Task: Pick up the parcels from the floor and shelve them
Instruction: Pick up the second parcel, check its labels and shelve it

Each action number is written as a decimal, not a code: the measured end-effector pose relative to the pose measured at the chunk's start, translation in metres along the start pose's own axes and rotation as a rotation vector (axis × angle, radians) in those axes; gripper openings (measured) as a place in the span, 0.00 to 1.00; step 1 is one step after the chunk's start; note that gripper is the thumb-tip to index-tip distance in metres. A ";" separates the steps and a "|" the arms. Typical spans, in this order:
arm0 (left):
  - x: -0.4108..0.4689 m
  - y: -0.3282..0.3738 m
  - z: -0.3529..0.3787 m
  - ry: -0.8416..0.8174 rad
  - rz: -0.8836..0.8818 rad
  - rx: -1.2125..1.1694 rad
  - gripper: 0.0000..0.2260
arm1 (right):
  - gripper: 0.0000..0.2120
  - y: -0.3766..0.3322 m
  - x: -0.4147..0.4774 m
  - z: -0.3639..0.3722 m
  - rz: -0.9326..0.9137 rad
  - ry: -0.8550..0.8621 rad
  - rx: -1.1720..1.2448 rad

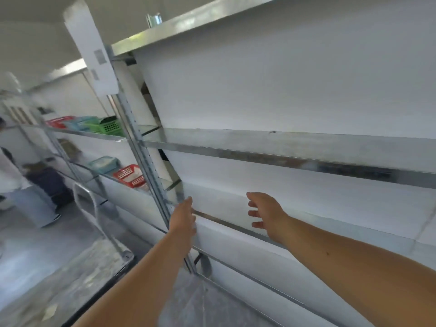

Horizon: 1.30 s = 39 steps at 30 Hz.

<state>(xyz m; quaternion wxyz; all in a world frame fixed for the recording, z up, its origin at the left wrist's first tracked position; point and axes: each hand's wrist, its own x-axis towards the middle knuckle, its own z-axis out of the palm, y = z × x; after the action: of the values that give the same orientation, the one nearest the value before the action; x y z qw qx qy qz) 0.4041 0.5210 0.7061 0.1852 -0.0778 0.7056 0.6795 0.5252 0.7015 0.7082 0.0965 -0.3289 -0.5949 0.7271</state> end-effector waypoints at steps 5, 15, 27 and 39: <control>-0.016 0.019 -0.052 0.132 0.059 -0.115 0.20 | 0.11 -0.014 0.010 0.055 -0.040 -0.189 -0.122; -0.043 0.040 -0.115 0.377 0.149 -0.246 0.23 | 0.15 -0.035 0.009 0.136 -0.114 -0.521 -0.187; -0.066 0.046 -0.152 0.557 0.203 -0.241 0.26 | 0.05 -0.045 -0.010 0.197 -0.156 -0.709 -0.252; -0.040 0.060 -0.201 0.523 0.248 -0.210 0.26 | 0.04 -0.043 -0.022 0.272 -0.184 -0.710 -0.174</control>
<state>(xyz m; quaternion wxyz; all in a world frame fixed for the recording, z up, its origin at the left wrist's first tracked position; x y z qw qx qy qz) 0.3881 0.3204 0.7787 -0.0960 -0.1822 0.6595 0.7229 0.3701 0.4838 0.7765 -0.0793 -0.0086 -0.6780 0.7307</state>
